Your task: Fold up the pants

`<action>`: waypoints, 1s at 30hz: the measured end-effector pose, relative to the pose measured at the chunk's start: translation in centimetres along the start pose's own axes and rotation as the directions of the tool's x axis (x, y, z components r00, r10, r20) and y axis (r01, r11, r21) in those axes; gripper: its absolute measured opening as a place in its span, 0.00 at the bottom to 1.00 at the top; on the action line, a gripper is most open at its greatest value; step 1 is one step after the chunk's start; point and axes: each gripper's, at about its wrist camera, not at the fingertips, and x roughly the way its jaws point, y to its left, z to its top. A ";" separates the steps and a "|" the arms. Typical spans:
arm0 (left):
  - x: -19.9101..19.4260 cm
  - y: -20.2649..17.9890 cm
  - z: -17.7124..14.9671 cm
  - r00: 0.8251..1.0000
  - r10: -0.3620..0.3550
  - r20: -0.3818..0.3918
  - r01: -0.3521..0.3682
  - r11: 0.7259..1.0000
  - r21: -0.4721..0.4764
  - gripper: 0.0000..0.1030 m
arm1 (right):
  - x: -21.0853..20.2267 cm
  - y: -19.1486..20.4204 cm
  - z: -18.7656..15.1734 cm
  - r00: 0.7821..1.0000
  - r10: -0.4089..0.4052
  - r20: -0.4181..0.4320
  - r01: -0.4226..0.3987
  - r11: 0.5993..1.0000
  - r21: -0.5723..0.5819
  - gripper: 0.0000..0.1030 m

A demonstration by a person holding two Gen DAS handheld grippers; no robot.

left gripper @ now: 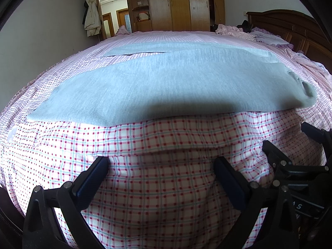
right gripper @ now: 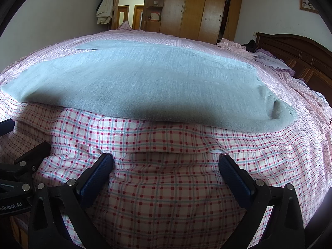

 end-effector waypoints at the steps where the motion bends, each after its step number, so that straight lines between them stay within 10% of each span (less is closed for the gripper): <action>1: 0.0 0.0 0.0 1.000 0.000 0.000 0.000 1.000 0.000 1.00 | 0.0 0.0 0.0 1.000 -0.001 0.000 0.001 1.000 -0.001 0.96; 30: -0.1 -0.1 0.0 1.000 0.000 0.001 0.000 1.000 0.000 1.00 | 0.0 0.1 0.1 1.000 -0.001 0.000 0.001 1.000 -0.003 0.96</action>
